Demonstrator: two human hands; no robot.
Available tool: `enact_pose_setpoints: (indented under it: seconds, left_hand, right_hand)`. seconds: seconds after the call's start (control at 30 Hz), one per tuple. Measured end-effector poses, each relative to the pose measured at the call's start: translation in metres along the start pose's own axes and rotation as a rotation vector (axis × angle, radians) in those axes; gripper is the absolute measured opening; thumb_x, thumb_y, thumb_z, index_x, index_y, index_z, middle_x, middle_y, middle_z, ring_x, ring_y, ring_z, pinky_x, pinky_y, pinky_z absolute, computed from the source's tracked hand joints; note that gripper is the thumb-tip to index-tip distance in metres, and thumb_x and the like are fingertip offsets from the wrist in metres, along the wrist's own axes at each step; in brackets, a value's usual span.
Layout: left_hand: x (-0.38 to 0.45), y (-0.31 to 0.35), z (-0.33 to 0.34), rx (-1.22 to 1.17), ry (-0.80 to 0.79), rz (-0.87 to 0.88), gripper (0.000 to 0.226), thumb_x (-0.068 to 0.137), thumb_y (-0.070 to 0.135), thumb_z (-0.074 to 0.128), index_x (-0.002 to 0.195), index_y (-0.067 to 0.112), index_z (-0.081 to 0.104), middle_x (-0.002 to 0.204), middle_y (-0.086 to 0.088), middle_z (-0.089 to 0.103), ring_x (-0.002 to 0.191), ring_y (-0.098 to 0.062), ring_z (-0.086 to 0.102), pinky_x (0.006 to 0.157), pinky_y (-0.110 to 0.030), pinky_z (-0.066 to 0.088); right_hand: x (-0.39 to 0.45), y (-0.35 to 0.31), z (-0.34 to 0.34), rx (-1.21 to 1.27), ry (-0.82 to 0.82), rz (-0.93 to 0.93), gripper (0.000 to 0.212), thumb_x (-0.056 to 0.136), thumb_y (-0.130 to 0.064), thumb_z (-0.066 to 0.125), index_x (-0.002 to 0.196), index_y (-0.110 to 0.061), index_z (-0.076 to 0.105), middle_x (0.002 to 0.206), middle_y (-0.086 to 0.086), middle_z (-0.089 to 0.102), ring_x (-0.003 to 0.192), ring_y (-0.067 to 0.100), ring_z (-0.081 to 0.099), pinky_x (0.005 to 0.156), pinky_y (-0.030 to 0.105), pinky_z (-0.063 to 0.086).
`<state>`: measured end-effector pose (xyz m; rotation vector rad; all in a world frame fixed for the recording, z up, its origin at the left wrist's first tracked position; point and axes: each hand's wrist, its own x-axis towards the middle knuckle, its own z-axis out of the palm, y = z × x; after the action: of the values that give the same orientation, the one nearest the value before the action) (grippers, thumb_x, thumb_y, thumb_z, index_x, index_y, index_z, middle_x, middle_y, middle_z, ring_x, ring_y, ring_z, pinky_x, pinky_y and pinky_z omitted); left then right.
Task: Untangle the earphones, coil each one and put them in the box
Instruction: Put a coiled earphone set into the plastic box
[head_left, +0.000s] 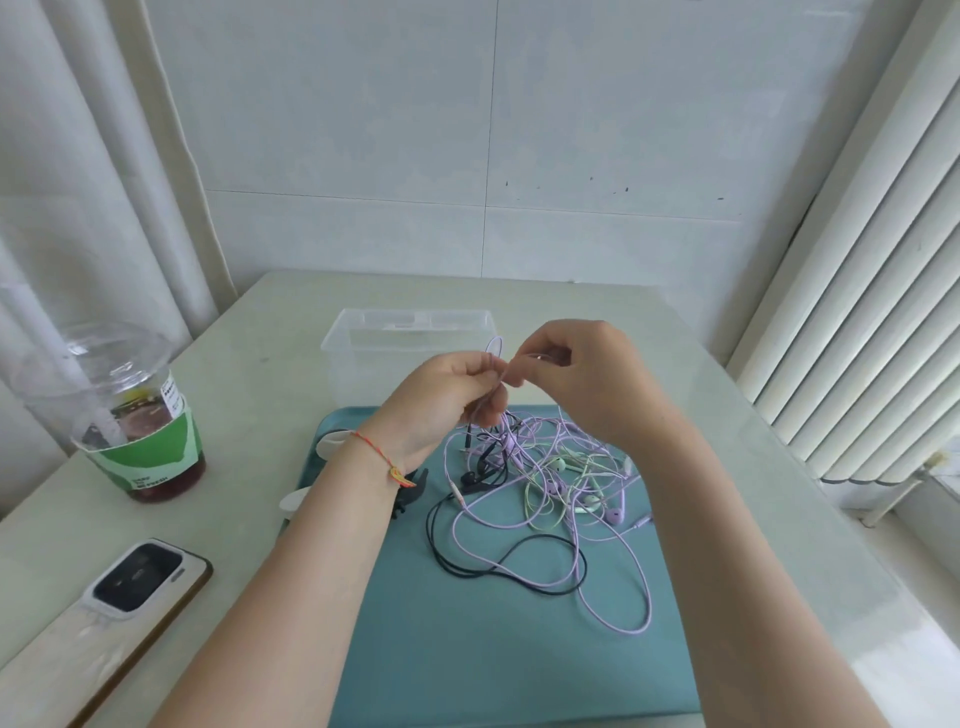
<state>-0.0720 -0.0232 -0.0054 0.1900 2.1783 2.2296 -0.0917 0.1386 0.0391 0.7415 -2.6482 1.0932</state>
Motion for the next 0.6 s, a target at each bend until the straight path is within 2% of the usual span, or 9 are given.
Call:
enact_pose_setpoints:
  seconds: [0.07,0.17,0.27,0.47,0.6]
  left_hand:
    - [-0.001,0.003,0.003,-0.123,-0.046,-0.068,0.030,0.099,0.000,0.035,0.084,0.002,0.060,0.056,-0.002,0.045,0.049,-0.012,0.039,0.049,-0.020,0.033]
    - [-0.002,0.010,0.006,-0.254,-0.113,-0.161,0.031,0.097,0.011,0.033,0.079,0.004,0.057,0.055,0.001,0.034,0.047,-0.012,0.028,0.048,-0.021,0.027]
    - [-0.005,0.012,0.007,-0.268,-0.164,-0.190,0.032,0.099,0.020,0.036,0.077,0.008,0.057,0.056,0.002,0.031,0.048,-0.012,0.027,0.049,-0.022,0.026]
    - [-0.009,0.014,0.008,-0.240,-0.238,-0.179,0.034,0.101,0.020,0.035,0.084,0.008,0.061,0.059,0.002,0.035,0.051,-0.013,0.030,0.053,-0.025,0.027]
    - [-0.009,0.016,0.005,-0.302,-0.273,-0.164,0.035,0.101,0.022,0.036,0.086,0.009,0.065,0.057,0.005,0.034,0.049,-0.010,0.028,0.054,-0.026,0.020]
  right_hand:
    - [0.001,0.003,-0.002,0.032,0.067,0.013,0.009,0.081,-0.025,0.072,0.077,-0.017,0.070,0.058,-0.001,0.051,0.050,0.006,0.040,0.049,0.018,0.032]
    - [0.003,0.006,-0.002,0.105,0.102,0.028,0.010,0.083,-0.024,0.071,0.079,-0.015,0.070,0.054,-0.004,0.044,0.047,0.007,0.035,0.046,0.017,0.028]
    - [0.003,0.005,0.001,0.143,0.103,0.011,0.008,0.086,-0.023,0.069,0.081,-0.016,0.070,0.057,-0.002,0.046,0.049,0.007,0.034,0.047,0.016,0.028]
    - [0.002,0.003,0.001,0.254,0.119,-0.003,0.006,0.087,-0.017,0.068,0.081,-0.019,0.070,0.057,-0.001,0.048,0.049,0.007,0.035,0.047,0.013,0.030]
    - [0.004,0.005,0.001,0.254,0.110,0.015,0.008,0.089,-0.020,0.066,0.085,-0.019,0.073,0.058,0.001,0.047,0.047,0.006,0.035,0.046,0.013,0.029]
